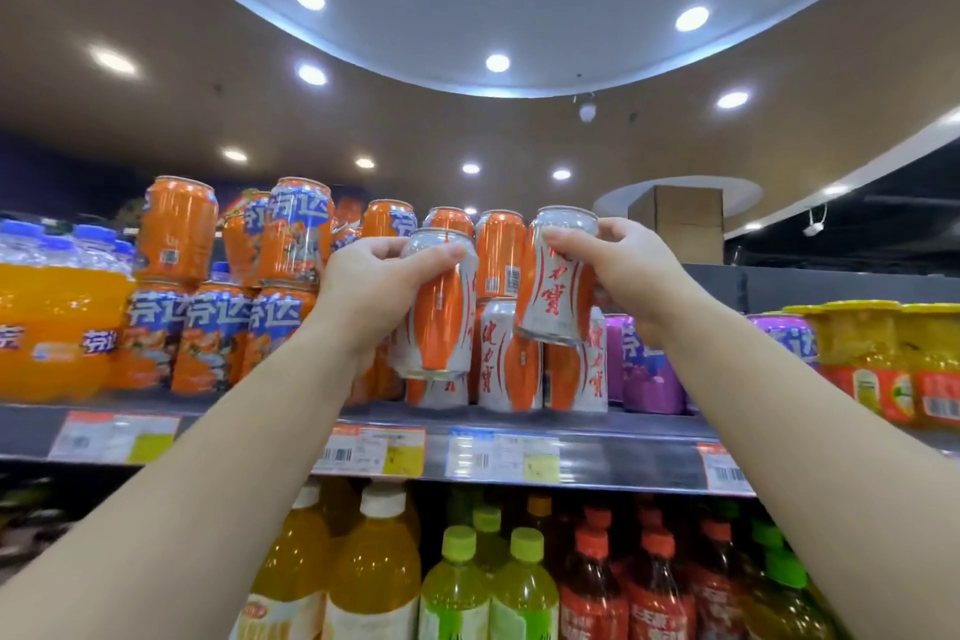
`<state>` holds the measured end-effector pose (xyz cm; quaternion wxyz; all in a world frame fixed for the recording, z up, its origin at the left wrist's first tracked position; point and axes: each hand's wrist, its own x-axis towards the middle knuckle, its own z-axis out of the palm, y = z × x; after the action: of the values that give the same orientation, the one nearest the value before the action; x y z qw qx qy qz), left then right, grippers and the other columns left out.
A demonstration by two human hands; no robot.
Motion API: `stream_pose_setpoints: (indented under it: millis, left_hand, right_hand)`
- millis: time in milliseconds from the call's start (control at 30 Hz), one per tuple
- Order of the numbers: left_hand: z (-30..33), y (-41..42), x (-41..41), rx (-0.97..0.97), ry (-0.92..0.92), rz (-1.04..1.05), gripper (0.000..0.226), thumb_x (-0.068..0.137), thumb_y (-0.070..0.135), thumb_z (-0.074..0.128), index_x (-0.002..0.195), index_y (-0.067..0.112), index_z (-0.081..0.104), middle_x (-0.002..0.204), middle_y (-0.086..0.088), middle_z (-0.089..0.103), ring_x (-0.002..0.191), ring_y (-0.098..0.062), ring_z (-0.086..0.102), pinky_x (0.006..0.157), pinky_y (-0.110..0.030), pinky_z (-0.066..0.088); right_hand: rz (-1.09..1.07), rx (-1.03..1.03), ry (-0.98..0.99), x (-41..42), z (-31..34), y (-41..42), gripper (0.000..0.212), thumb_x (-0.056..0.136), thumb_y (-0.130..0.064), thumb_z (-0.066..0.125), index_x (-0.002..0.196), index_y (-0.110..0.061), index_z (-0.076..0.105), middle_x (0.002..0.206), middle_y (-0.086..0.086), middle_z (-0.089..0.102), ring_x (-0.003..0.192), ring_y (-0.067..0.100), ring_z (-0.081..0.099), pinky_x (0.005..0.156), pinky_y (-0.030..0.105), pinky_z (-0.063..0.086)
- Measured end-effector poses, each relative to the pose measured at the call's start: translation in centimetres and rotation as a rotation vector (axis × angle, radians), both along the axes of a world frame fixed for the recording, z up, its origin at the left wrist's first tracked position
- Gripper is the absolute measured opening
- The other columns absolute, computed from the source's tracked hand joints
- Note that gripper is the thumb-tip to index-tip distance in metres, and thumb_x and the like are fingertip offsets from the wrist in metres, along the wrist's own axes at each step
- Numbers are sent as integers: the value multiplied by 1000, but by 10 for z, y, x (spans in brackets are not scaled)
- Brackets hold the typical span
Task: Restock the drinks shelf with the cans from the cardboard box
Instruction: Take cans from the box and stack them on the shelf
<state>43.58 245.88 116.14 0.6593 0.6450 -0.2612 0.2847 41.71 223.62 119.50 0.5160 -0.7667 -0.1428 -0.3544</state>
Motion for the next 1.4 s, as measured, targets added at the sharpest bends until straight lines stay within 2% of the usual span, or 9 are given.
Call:
stream_pose_setpoints:
  millis: [133, 200, 333, 633, 900, 1067, 1200, 1333, 1400]
  left_hand:
    - [7, 1, 5, 33, -25, 47, 33, 78, 48, 74, 99, 23, 70, 85, 3, 77, 73, -11, 75, 62, -31, 60]
    - [10, -1, 7, 17, -35, 8, 26, 79, 42, 75, 93, 20, 73, 81, 1, 77, 71, -14, 75, 58, -28, 60]
    - [20, -2, 14, -6, 15, -58, 20, 78, 33, 76, 91, 17, 73, 79, -1, 77, 68, -16, 75, 49, -22, 55]
    - [13, 12, 25, 41, 58, -59, 36, 75, 45, 74, 102, 23, 70, 85, -1, 78, 76, -19, 76, 66, -37, 59]
    - [9, 10, 26, 69, 28, -69, 37, 74, 44, 74, 103, 21, 71, 85, 0, 78, 75, -18, 75, 56, -26, 58]
    - [7, 9, 25, 84, 29, -36, 37, 76, 45, 73, 106, 23, 70, 87, 2, 78, 77, -16, 75, 66, -35, 60]
    - [5, 8, 24, 48, 20, -38, 32, 77, 41, 74, 103, 22, 71, 84, 2, 78, 74, -15, 75, 55, -26, 58]
    - [4, 7, 23, 8, 37, -50, 33, 78, 38, 74, 105, 20, 71, 83, 0, 78, 73, -17, 75, 52, -24, 57]
    - [4, 6, 23, 7, 39, -43, 37, 75, 41, 75, 106, 21, 70, 84, 1, 78, 74, -17, 75, 53, -25, 58]
  right_hand:
    - [14, 2, -25, 7, 11, -2, 54, 82, -46, 73, 125, -19, 56, 100, -1, 73, 86, 12, 73, 76, 32, 61]
    - [10, -1, -40, 12, 21, -4, 51, 79, -49, 74, 118, -21, 59, 95, -2, 75, 82, 10, 74, 79, 34, 60]
    - [35, 19, -31, 25, 48, -1, 64, 76, -52, 75, 127, -21, 53, 100, -4, 73, 78, 6, 73, 66, 26, 57]
    - [-43, -28, -25, 61, 49, 16, 61, 78, -52, 75, 126, -24, 50, 95, -8, 67, 81, 7, 69, 64, 26, 56]
    - [-131, -81, -64, 80, 43, 15, 72, 78, -57, 72, 136, -23, 46, 94, -13, 59, 84, 6, 64, 72, 31, 57]
    - [-165, -160, -123, 81, 38, 18, 72, 81, -59, 68, 139, -24, 44, 120, -2, 63, 96, 11, 64, 72, 26, 56]
    - [-179, -268, -232, 80, 30, 18, 73, 85, -59, 62, 146, -30, 35, 134, 1, 57, 112, 15, 60, 82, 31, 57]
    - [-170, -284, -302, 82, 27, 15, 60, 89, -55, 60, 140, -29, 41, 122, -2, 64, 92, 5, 63, 69, 19, 56]
    - [-180, -271, -308, 83, 26, 15, 59, 89, -55, 59, 137, -28, 41, 119, -2, 66, 91, 7, 65, 69, 20, 56]
